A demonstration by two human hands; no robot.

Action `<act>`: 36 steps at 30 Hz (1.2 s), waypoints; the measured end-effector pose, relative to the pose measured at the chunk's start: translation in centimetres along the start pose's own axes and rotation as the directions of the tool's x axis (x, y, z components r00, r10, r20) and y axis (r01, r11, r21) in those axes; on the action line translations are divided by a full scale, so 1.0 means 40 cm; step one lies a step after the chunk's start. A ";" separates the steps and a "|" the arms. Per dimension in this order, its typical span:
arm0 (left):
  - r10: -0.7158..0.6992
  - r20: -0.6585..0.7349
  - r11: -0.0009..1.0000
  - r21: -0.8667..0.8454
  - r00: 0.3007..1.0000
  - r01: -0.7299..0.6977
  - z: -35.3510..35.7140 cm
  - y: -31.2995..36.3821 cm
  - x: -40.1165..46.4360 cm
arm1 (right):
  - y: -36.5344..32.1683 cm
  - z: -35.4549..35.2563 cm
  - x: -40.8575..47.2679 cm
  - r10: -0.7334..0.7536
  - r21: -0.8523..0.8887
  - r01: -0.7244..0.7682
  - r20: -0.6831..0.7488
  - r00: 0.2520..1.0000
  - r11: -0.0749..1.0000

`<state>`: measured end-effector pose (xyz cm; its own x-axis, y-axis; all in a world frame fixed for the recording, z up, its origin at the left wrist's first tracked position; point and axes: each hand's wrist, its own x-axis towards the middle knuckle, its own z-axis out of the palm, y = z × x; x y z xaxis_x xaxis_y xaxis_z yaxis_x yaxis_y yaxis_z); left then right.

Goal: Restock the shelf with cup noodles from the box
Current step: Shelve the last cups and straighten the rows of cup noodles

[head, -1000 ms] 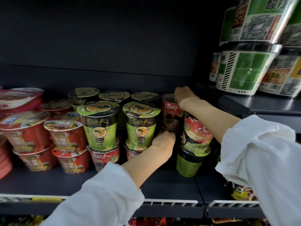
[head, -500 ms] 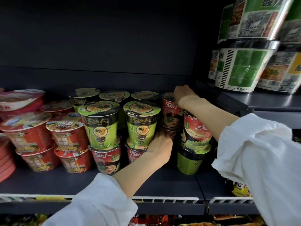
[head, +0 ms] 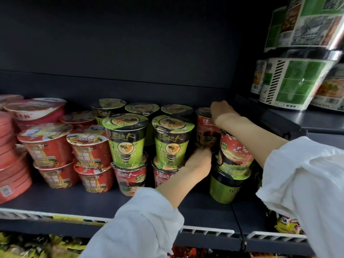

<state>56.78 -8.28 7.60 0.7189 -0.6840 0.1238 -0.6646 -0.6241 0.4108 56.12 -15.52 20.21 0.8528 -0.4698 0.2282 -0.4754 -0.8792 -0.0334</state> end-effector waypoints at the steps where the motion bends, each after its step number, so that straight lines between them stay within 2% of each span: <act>1: -0.053 -0.004 0.997 -0.054 0.999 0.053 -0.016 0.005 0.007 | -0.001 0.000 0.000 0.001 0.001 -0.001 0.002 1.000 1.000; 2: -0.097 0.004 0.992 -0.081 0.995 0.097 -0.024 0.005 0.022 | -0.001 0.000 0.000 0.002 0.002 -0.002 0.002 1.000 1.000; 4: -0.067 -0.031 0.993 -0.103 0.997 0.064 -0.034 0.010 0.033 | 0.002 -0.001 0.000 0.005 0.005 -0.005 0.003 1.000 1.000; 6: -0.084 -0.008 0.981 -0.174 0.996 0.082 -0.040 0.023 0.037 | 0.006 -0.003 0.000 0.006 0.004 -0.006 0.006 1.000 1.000; 7: -0.130 0.050 0.970 -0.201 0.990 0.137 -0.049 0.031 0.030 | 0.007 -0.003 0.000 0.004 0.005 -0.004 0.007 1.000 1.000; 8: -0.198 0.015 0.940 -0.280 0.980 0.194 -0.045 0.033 0.031 | 0.007 -0.004 0.000 0.001 0.009 -0.001 0.008 1.000 1.000; 10: -0.204 -0.010 0.948 -0.253 0.979 0.195 -0.050 0.030 0.024 | 0.004 -0.006 -0.001 -0.010 0.016 0.009 0.017 1.000 1.000; 12: -0.146 -0.028 0.981 -0.137 0.989 0.141 -0.048 0.027 0.022 | -0.001 -0.008 -0.005 -0.020 0.016 0.019 0.018 1.000 1.000; 14: -0.147 -0.003 0.984 -0.103 0.989 0.146 -0.053 0.030 0.021 | -0.004 -0.012 -0.008 -0.022 0.020 0.022 0.015 1.000 1.000; 16: -0.229 0.034 0.931 -0.285 0.973 0.229 -0.069 0.038 0.020 | -0.003 -0.013 -0.010 -0.020 0.022 0.019 0.026 0.999 1.000; 17: -0.254 0.055 0.914 -0.313 0.966 0.258 -0.075 0.039 0.013 | -0.002 -0.013 -0.011 -0.017 0.026 0.016 0.035 0.999 1.000; 19: -0.171 0.056 0.980 -0.092 0.984 0.175 -0.073 0.019 0.005 | 0.001 -0.011 -0.016 -0.023 0.024 0.022 0.032 0.999 0.999; 21: -0.123 0.055 0.991 -0.049 0.991 0.126 -0.057 -0.009 -0.007 | 0.001 -0.010 -0.019 -0.036 0.019 0.035 0.024 0.999 0.999; 29: -0.136 0.001 0.980 -0.149 0.991 0.135 -0.042 -0.011 -0.006 | -0.011 -0.016 -0.001 -0.045 0.014 0.045 0.059 0.997 0.999; 32: -0.145 0.030 0.976 -0.162 0.989 0.148 -0.047 0.004 -0.001 | -0.011 -0.017 0.012 -0.035 0.053 0.031 0.075 0.997 0.998; 34: -0.082 0.027 0.978 -0.190 0.996 0.086 -0.037 0.006 0.001 | -0.010 -0.023 0.013 -0.025 0.077 0.019 0.081 0.996 0.997; 36: -0.028 0.032 0.994 -0.108 0.999 0.032 -0.022 0.003 0.009 | 0.000 -0.026 0.009 -0.022 0.084 0.015 0.072 0.997 0.996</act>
<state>57.15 -8.28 8.48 0.7305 -0.6779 0.0831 -0.6158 -0.6012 0.5092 56.19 -15.62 21.28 0.8763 -0.4552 0.1579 -0.4423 -0.8899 -0.1115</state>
